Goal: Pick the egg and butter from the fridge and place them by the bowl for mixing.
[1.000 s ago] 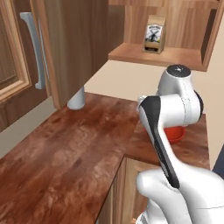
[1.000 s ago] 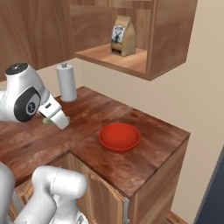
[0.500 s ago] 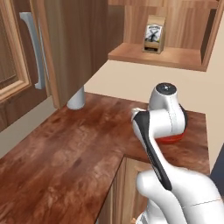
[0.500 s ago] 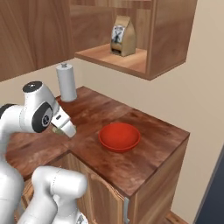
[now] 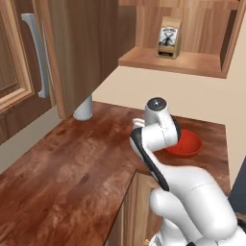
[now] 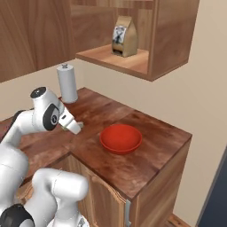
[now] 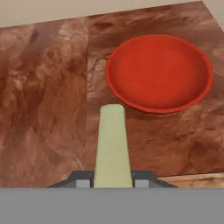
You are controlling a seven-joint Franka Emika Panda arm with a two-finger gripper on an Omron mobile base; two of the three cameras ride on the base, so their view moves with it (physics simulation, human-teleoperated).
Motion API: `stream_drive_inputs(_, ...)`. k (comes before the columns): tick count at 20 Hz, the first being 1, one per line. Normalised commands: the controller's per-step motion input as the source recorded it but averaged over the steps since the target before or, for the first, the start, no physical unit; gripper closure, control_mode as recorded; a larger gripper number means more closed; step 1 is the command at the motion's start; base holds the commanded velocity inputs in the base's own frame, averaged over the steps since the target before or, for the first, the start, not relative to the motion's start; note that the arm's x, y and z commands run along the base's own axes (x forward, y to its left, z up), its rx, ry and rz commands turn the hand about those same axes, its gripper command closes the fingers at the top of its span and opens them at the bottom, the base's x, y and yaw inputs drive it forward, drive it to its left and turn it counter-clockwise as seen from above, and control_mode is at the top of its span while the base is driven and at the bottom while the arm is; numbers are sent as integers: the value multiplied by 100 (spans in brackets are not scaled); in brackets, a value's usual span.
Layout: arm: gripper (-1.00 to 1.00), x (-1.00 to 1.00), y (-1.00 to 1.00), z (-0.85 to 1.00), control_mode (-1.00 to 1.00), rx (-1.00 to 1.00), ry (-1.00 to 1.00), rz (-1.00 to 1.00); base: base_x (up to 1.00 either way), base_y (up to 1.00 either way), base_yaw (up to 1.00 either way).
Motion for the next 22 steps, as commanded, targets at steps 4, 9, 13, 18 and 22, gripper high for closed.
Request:
stream_drive_inputs(4, 100, 62, 0, -24, -100, -6, 0, -9, 0, 0, 0)
stream_drive_inputs(9, 100, 67, 0, -32, -100, -7, 0, -7, 0, 0, 0)
stream_drive_inputs(13, 100, 68, 0, -36, -100, -7, 0, -6, 0, 0, 0)
stream_drive_inputs(18, 100, 62, -2, -27, -100, -2, 0, -5, 0, 0, 0)
stream_drive_inputs(22, 100, 58, -19, -18, -100, 0, 0, 0, 0, 0, 0)
